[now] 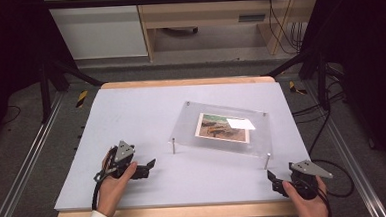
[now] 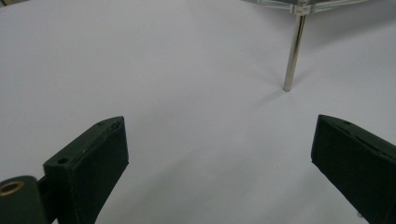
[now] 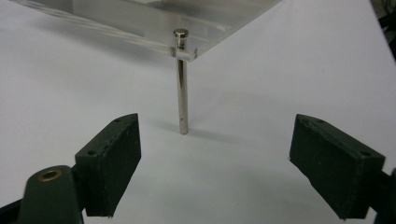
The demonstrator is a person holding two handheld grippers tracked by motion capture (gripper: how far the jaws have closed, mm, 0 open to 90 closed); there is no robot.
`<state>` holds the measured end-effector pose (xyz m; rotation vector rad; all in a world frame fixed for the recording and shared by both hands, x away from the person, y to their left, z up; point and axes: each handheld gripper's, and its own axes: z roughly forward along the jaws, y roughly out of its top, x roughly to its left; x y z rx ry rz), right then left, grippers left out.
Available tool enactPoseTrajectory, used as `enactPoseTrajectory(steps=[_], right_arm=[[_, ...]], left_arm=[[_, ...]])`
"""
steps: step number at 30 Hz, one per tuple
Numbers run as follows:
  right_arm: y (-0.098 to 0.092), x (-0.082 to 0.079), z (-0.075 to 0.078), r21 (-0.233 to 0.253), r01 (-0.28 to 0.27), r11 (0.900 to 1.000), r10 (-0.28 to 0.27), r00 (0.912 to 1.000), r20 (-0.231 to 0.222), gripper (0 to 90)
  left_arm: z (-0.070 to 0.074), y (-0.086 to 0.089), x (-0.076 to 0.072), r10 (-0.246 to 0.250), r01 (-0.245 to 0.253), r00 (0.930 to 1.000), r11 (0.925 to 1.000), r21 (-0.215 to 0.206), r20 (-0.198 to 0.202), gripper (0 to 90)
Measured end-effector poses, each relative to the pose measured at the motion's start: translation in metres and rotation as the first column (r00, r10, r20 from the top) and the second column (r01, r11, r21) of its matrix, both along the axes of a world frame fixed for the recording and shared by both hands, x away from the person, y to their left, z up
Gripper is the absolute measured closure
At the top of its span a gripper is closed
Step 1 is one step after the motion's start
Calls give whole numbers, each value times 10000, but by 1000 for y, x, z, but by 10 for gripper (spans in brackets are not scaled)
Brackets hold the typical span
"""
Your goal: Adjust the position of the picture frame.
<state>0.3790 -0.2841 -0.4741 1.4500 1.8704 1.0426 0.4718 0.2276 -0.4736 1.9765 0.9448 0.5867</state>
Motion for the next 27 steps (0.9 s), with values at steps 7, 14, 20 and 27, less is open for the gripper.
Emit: enactPoseTrajectory(steps=[7,14,20,27], right_arm=[[3,-1,-2,-380,-232,9990,245,9991,340,248],[7,1,-4,-93,-474,9988,477,9981,387,302],[13,6,-4,158,-450,9989,444,9983,377,273],[13,27,-9,353,-457,9983,452,9988,171,412]], left_arm=[[1,-7,-2,-221,214,9996,9990,-392,-174,38],[1,-8,-3,-252,243,9996,9970,-739,-111,38],[2,-7,-3,-212,199,9997,9958,-888,-137,38],[2,-11,-4,-342,324,9991,9969,-712,-253,43]])
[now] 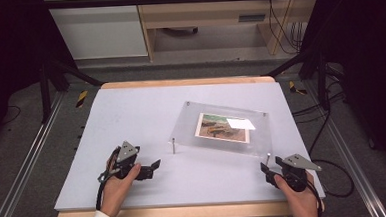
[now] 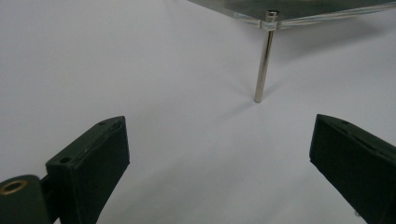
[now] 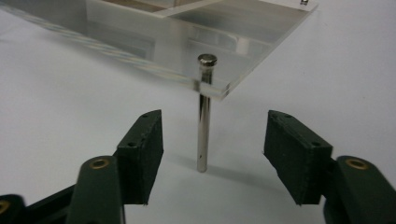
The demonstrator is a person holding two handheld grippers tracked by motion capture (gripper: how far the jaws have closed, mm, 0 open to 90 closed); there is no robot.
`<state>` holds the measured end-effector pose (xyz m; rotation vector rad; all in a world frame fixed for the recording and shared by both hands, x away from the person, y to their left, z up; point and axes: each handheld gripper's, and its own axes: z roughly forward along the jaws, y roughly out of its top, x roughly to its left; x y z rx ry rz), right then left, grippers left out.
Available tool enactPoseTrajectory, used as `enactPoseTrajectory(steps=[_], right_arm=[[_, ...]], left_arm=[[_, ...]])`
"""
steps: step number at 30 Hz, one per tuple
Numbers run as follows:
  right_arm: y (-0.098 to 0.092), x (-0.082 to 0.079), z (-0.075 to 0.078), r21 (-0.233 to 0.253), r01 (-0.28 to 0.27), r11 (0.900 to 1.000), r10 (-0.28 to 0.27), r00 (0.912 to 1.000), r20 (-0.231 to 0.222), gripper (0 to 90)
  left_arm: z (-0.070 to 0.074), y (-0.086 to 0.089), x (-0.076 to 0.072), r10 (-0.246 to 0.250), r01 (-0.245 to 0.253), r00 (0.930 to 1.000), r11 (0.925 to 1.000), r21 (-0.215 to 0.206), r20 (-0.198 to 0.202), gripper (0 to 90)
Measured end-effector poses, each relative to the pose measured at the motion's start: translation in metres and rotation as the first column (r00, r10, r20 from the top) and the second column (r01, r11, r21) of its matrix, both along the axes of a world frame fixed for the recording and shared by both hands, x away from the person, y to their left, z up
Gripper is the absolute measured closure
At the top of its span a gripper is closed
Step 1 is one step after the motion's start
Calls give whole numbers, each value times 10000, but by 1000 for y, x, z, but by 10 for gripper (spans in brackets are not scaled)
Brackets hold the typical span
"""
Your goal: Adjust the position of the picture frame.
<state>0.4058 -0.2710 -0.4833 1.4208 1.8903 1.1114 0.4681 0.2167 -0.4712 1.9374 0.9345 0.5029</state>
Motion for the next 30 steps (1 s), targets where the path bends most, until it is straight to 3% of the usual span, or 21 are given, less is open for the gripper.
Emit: enactPoseTrajectory(steps=[4,6,9,15,21,23,30], right_arm=[[0,5,0,287,-116,9995,120,9998,-134,447],[0,7,1,568,-390,9976,392,9992,-17,509],[2,10,3,589,-517,9969,507,9985,189,604],[0,19,-2,1101,-569,9923,548,9983,217,819],[-1,20,-1,1638,-774,9834,704,9964,478,849],[-3,20,0,1927,-802,9780,701,9958,588,849],[-6,22,5,2262,-857,9703,734,9953,624,849]], left_arm=[[4,-4,-1,-122,123,9999,9999,-48,85,46],[5,-5,-1,-123,124,9999,9998,-134,81,50],[7,-6,-3,-132,137,9998,9994,-324,164,53],[9,-11,-3,-318,333,9992,9976,-603,262,69],[8,-27,-5,-639,650,9967,9977,-195,510,204],[9,-33,-4,-803,806,9950,9967,-40,593,303],[4,-55,20,-773,775,9966,9970,-56,288,497]])
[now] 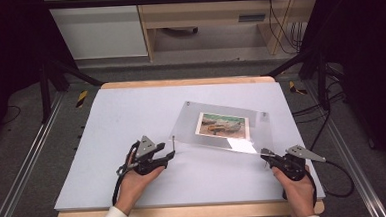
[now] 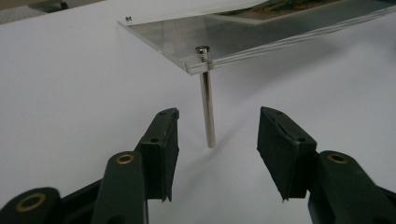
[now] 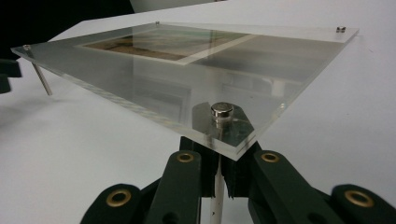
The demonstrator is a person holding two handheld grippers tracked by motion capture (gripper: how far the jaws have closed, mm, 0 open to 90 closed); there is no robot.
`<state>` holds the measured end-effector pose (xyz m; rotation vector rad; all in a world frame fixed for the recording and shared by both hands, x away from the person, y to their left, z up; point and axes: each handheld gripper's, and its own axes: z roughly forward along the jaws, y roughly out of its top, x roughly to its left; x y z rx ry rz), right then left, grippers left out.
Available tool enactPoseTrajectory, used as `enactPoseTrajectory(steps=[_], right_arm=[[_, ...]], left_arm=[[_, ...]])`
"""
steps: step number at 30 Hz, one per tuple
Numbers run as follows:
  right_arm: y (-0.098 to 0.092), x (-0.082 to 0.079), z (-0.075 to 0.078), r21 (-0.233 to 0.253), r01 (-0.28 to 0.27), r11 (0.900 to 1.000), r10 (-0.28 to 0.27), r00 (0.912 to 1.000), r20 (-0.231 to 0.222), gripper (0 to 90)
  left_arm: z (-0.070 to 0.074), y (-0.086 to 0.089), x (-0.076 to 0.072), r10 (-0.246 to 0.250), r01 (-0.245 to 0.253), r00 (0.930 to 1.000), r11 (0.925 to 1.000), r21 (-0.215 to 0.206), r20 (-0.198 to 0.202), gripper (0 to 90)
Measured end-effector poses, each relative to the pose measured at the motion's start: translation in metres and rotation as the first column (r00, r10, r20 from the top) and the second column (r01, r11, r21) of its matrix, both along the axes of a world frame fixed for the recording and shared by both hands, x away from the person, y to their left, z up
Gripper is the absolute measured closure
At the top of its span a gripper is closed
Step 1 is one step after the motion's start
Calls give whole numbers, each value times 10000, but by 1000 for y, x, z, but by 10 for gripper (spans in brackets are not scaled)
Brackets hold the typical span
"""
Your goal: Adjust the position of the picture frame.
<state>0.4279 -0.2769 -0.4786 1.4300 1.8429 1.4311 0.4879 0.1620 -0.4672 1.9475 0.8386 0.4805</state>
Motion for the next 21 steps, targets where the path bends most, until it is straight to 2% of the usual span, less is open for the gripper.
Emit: enactPoseTrajectory(steps=[2,6,10,13,16,18,21], right_arm=[[-1,1,2,190,23,9998,-22,10000,-31,848],[-2,2,2,244,15,9997,-14,10000,-15,847],[-3,3,2,213,15,9998,-13,10000,-71,847],[-3,3,2,291,20,9996,-17,10000,-84,847],[-3,3,2,305,14,9995,-12,10000,-86,847],[-3,3,2,275,6,9996,-3,10000,-96,847],[-4,3,1,350,128,9993,-124,9999,-108,812]], left_arm=[[-3,-4,7,128,-129,9998,9999,-69,-120,541],[-6,-10,20,525,-545,9982,9957,-750,-279,615],[-4,-11,27,358,-379,9992,9916,-1240,-189,707],[-3,-14,30,154,-173,9998,9914,-1297,-158,764],[-4,-16,32,114,-143,9998,9867,-1618,-189,789],[-4,-18,32,175,-189,9998,9875,-1567,-105,828],[-4,-17,32,173,-188,9998,9879,-1542,-107,837]])
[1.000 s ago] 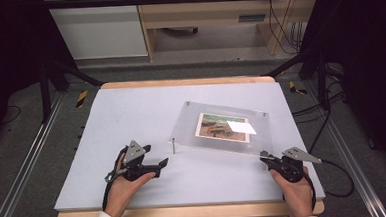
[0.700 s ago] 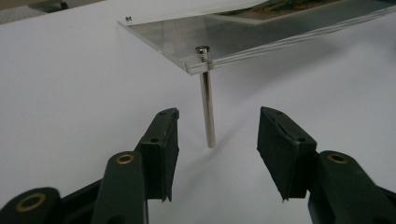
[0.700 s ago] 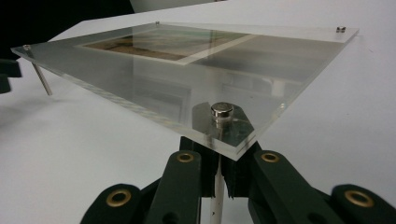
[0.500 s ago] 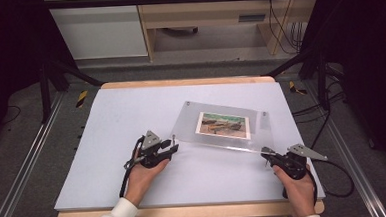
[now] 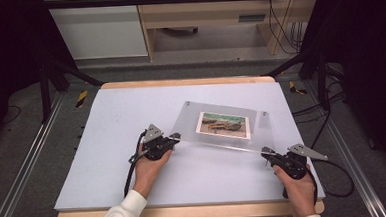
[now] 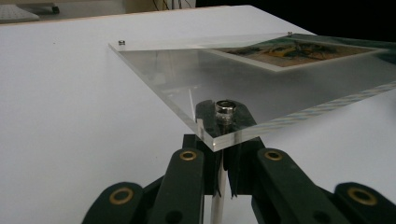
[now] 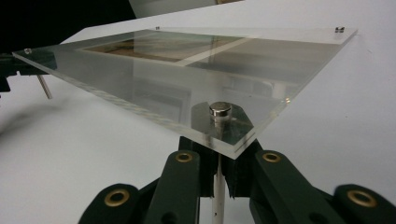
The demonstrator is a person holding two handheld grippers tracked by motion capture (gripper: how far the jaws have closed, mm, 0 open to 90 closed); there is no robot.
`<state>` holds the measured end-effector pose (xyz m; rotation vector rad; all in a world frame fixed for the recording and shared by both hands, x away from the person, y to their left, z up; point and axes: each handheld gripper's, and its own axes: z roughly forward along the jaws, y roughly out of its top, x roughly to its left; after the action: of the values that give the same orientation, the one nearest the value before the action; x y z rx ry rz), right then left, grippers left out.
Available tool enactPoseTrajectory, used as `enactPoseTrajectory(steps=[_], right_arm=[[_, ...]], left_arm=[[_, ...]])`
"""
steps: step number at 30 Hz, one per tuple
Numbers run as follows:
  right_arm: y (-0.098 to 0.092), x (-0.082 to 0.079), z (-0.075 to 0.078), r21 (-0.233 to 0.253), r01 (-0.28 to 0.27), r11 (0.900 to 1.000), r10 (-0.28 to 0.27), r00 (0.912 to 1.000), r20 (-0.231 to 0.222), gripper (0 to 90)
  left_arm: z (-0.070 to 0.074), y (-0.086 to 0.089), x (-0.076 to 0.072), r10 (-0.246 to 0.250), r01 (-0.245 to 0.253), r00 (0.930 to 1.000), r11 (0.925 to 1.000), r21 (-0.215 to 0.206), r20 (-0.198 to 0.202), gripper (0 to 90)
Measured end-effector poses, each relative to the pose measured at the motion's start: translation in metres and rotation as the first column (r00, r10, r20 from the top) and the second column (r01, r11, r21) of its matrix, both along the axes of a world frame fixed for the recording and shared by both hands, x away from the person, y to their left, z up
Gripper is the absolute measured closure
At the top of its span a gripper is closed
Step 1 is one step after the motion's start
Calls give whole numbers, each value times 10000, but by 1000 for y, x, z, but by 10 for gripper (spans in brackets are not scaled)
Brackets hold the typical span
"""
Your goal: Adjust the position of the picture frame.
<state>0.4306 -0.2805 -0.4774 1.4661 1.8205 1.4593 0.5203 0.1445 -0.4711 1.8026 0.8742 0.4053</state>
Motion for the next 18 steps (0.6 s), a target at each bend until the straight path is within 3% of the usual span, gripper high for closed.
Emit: enactPoseTrajectory(steps=[4,7,10,14,18], right_arm=[[-2,0,0,-86,180,9998,-180,9998,107,767],[-1,-1,4,-123,118,9999,-114,9994,331,838],[0,-2,8,-232,228,9995,-215,9982,553,851],[1,-5,15,-131,265,9996,-253,9956,901,851],[9,-6,26,-301,17,9995,18,9931,1173,852]], left_arm=[[2,0,0,52,-52,9999,10000,-69,-107,838],[5,0,0,34,-35,9999,10000,-66,-159,840],[12,0,-3,-27,26,10000,9998,-183,-56,842],[23,6,-13,-261,261,9997,9993,-276,-1,840],[35,19,-24,-64,73,9997,9993,-367,248,833]])
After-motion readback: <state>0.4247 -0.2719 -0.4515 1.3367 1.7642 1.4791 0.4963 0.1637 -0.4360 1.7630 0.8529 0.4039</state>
